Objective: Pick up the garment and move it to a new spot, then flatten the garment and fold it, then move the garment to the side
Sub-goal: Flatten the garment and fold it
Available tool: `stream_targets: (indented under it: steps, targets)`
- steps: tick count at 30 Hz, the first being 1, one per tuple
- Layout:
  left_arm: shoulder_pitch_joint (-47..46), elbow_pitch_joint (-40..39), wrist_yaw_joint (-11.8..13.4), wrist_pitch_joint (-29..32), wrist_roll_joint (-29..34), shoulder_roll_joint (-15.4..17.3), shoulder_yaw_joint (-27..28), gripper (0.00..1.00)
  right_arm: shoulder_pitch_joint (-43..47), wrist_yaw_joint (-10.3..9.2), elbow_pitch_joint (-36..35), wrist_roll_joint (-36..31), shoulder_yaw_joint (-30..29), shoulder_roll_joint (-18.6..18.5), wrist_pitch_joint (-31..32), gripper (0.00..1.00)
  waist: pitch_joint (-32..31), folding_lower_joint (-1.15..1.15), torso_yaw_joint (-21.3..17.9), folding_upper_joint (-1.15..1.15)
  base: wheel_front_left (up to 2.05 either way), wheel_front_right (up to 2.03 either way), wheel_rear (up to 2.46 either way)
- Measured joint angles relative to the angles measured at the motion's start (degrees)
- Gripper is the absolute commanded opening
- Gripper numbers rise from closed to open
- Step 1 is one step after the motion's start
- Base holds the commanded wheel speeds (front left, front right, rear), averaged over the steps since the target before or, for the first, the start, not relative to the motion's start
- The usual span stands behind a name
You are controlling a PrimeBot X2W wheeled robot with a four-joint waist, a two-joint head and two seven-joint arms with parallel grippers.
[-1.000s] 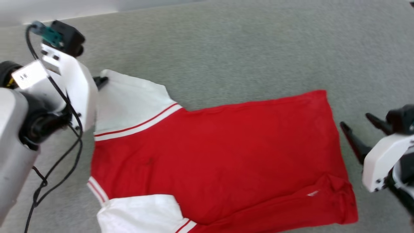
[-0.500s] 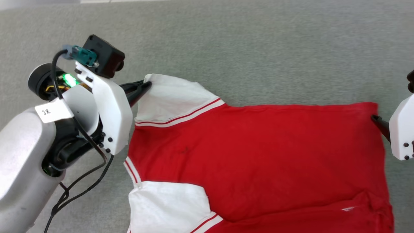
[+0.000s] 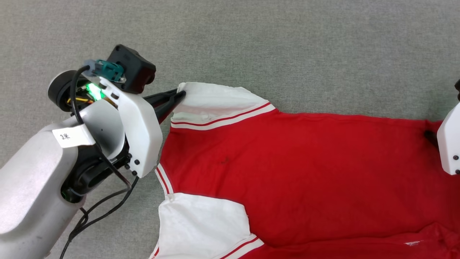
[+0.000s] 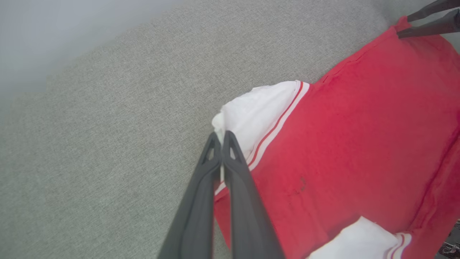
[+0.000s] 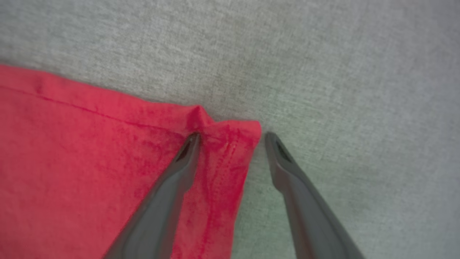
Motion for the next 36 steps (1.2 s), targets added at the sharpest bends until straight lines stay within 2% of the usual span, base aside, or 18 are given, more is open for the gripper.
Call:
stream_targets:
  steps: [1,2,14,20,29,36]
  targets:
    - [0.01,0.16,0.00,-0.19,-0.07,-0.11,-0.04,0.00,-0.04,0.00,0.24,0.40,0.30,-0.18,-0.03,0.14,0.04,0.00,0.13,0.00,0.00,0.00,0.00]
    - [0.01,0.43,-0.01,-0.46,-0.05,-0.23,-0.13,0.00,-0.09,0.00,0.53,0.75,0.55,-0.21,-0.29,0.00,-0.01,0.00,0.22,0.00,0.00,0.00,0.00]
    - [4.95,3.43,0.09,-4.74,-1.25,-0.22,0.13,0.00,1.58,0.12,3.18,4.76,-0.26,1.42,-8.21,0.00,-5.38,0.01,-0.74,0.00,0.00,0.00,0.00]
    - [10.62,2.16,1.82,-6.08,-3.26,0.32,0.45,0.00,6.40,0.12,0.60,7.43,-1.92,1.51,-11.63,0.00,-10.17,0.01,-1.18,0.00,0.00,0.00,0.00]
    - [21.49,-1.78,5.33,-7.01,-4.92,4.49,0.60,0.00,17.75,0.12,-5.39,8.99,-5.32,2.02,-13.08,0.00,-16.90,0.01,-1.16,0.00,0.00,0.00,0.00]
    - [31.04,-5.10,7.33,-6.88,-6.88,7.47,-0.69,0.00,26.49,0.12,-9.38,10.40,-7.72,3.45,-13.03,0.00,-19.44,0.01,-1.16,0.00,0.00,0.00,0.00]
